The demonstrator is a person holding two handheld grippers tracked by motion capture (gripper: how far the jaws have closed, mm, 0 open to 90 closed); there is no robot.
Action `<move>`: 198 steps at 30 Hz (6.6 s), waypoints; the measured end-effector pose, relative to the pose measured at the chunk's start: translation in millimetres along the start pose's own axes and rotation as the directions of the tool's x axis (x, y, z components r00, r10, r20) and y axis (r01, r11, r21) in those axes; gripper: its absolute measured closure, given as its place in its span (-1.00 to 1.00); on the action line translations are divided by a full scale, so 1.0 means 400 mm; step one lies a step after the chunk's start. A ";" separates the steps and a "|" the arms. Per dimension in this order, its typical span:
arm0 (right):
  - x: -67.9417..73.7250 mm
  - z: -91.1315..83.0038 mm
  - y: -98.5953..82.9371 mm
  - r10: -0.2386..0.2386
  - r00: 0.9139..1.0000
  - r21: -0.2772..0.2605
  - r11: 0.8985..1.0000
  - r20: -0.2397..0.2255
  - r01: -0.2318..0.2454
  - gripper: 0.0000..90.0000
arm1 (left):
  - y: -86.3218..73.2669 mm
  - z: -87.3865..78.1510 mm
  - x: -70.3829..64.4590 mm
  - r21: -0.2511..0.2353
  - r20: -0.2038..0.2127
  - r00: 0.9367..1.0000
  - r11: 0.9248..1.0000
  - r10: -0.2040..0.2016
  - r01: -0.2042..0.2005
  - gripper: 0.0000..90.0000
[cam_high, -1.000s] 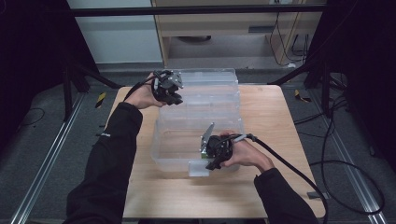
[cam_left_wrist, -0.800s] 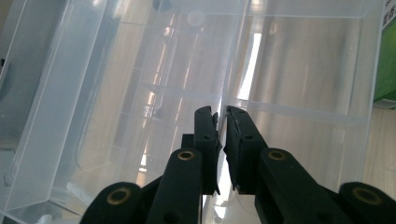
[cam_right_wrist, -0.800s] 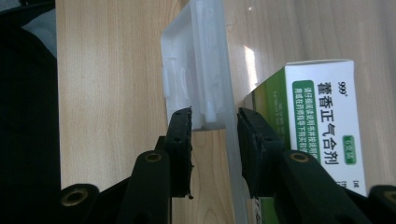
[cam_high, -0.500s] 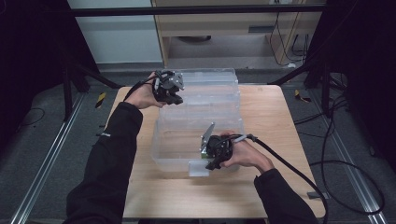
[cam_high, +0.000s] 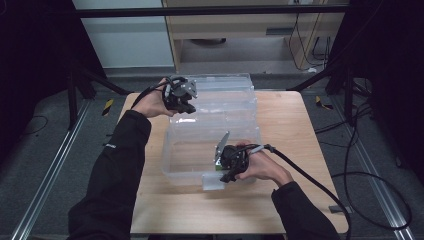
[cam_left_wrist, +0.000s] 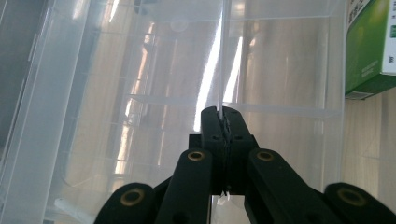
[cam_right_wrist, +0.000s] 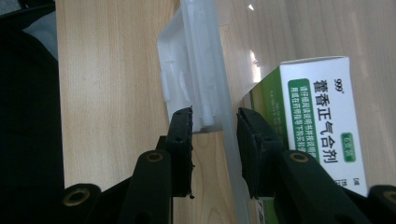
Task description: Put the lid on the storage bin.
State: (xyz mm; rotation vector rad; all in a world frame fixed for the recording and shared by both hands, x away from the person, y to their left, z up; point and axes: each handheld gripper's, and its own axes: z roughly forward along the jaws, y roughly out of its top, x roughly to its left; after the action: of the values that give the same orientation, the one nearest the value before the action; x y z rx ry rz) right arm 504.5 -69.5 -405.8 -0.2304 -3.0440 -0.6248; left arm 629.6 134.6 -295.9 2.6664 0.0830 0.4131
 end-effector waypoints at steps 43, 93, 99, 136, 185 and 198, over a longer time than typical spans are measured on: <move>0.009 0.026 -0.006 0.005 1.000 0.004 1.000 -0.008 -0.004 0.38 | 0.001 -0.067 -0.182 0.019 -0.063 0.995 0.997 0.072 -0.071 0.98; 0.039 -0.022 -0.033 0.022 0.997 -0.129 0.992 0.080 -0.011 0.44 | -0.043 -0.064 -0.306 -0.031 -0.043 0.999 0.999 0.029 -0.030 0.97; 0.047 -0.047 -0.040 0.018 0.995 -0.169 0.986 0.096 -0.002 0.46 | -0.037 -0.063 -0.310 -0.012 -0.041 0.999 0.999 0.030 -0.031 0.97; -0.068 -0.309 -0.209 0.604 0.790 -0.731 0.585 0.104 -0.351 1.00 | -0.030 -0.052 -0.331 0.032 -0.013 0.999 0.999 0.029 -0.029 0.95; -0.043 -0.288 -0.242 0.629 0.765 -0.720 0.595 0.139 -0.359 1.00 | -0.077 -0.122 -0.386 -0.037 -0.075 0.993 0.995 -0.090 0.087 0.77; -0.033 -0.279 -0.248 0.625 0.768 -0.714 0.601 0.139 -0.360 1.00 | -0.123 -0.140 -0.388 -0.068 -0.087 0.987 0.990 -0.132 0.127 0.72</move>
State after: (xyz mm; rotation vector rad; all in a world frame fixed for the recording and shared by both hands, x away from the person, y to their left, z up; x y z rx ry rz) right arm 502.2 -205.4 -342.5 -1.3272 -2.6559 -1.7215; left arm 465.1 183.2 -311.7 2.5632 0.2659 0.4869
